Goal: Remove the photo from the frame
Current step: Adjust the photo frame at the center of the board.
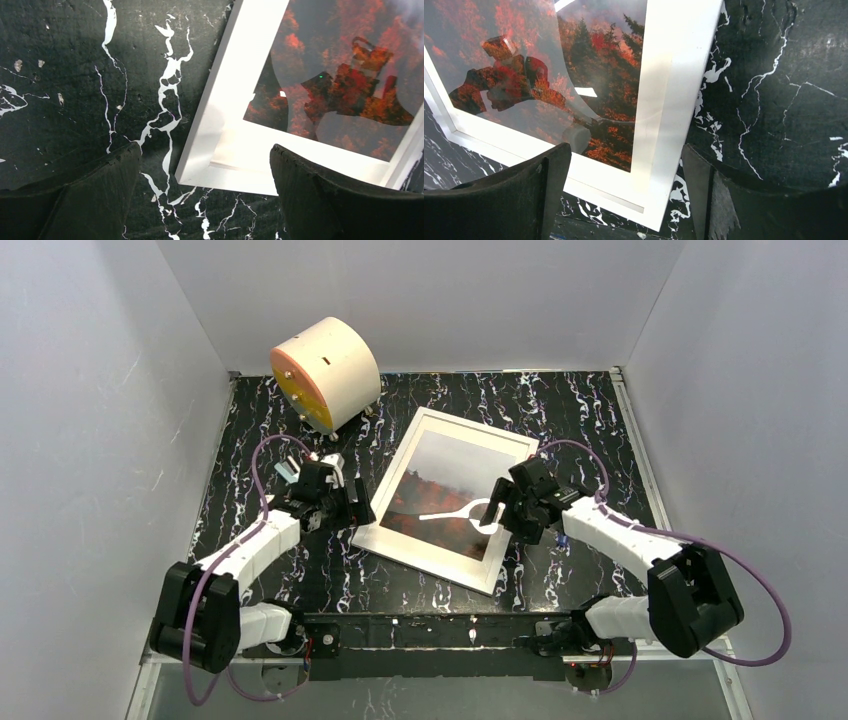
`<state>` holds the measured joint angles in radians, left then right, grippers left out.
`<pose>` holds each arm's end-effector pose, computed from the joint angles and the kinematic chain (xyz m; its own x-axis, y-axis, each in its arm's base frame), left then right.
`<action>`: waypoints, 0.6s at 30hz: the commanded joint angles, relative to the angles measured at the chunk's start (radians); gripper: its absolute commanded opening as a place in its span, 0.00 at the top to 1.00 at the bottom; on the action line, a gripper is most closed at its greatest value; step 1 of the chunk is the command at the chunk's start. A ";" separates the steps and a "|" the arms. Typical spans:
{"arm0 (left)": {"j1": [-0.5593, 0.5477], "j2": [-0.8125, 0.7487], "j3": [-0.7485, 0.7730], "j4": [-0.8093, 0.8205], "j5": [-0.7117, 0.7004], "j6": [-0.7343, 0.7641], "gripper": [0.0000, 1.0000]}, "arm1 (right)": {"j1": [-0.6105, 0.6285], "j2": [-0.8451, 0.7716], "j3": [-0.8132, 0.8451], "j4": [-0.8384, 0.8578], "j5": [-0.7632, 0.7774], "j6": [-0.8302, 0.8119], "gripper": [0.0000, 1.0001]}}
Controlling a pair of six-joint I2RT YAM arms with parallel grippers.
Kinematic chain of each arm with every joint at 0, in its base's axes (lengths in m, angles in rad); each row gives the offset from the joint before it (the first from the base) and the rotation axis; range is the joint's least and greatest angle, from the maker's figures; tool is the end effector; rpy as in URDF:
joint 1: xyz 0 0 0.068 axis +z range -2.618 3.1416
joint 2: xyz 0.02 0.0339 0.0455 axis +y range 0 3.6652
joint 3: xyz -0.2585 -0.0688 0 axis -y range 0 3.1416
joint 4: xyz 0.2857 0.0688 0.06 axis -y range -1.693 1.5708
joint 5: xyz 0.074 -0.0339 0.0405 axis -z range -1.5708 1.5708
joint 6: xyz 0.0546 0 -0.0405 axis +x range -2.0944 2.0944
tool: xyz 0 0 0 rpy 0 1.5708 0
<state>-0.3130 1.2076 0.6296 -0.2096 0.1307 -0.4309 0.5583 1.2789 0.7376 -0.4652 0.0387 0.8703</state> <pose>0.2743 -0.0963 0.1585 -0.7767 -0.1839 -0.6025 0.0753 0.9225 -0.3786 0.2472 0.1519 0.1567 -0.8532 0.3678 -0.3697 0.2180 0.8956 0.3878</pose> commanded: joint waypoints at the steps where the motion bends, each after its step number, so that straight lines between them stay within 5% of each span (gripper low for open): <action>1: -0.025 0.035 -0.013 0.035 -0.029 -0.019 0.01 | -0.040 0.025 -0.013 0.077 -0.076 -0.036 0.10; 18: -0.103 0.072 -0.107 0.124 -0.010 -0.065 0.10 | -0.146 0.193 0.030 0.109 -0.114 -0.148 0.03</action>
<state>-0.3950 1.2858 0.5640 -0.0685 0.1146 -0.4725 0.4366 1.4155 0.7334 -0.3878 -0.0540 0.7944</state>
